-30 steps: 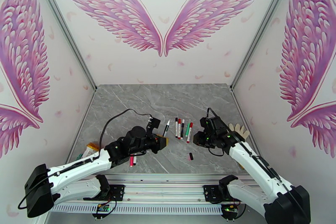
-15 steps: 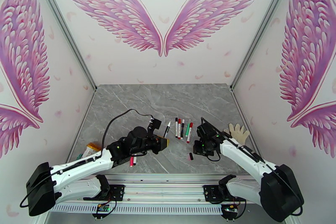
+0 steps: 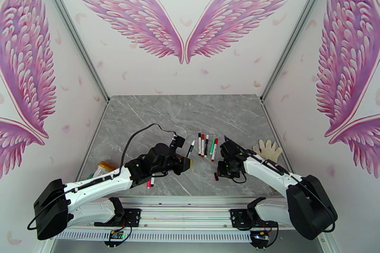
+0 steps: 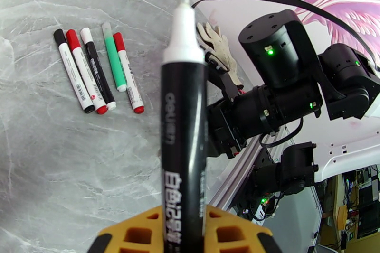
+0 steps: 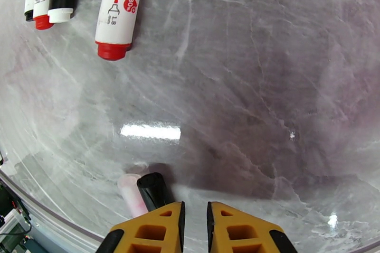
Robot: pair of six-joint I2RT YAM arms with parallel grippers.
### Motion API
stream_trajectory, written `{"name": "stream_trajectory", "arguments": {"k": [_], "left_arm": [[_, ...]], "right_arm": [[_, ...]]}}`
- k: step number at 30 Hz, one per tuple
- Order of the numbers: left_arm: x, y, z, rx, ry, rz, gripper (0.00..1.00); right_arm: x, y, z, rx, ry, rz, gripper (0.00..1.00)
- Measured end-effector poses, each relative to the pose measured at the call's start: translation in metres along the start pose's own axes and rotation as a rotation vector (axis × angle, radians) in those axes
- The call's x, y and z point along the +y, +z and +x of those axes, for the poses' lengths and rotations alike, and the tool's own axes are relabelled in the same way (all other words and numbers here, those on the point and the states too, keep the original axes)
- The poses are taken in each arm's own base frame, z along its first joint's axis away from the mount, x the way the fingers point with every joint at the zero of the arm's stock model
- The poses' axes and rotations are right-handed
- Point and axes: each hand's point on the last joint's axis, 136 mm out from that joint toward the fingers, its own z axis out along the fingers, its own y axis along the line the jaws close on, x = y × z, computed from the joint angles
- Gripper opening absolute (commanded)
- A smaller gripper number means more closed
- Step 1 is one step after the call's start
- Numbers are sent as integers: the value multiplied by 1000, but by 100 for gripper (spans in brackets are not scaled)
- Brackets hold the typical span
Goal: Open the pen caps
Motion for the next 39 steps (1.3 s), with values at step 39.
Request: {"name": "stream_trajectory", "arguments": {"k": [39], "left_arm": [[1,6,5,15,-8,-5,0]], "right_arm": [[31,7,6,5,7,-119,26]]}}
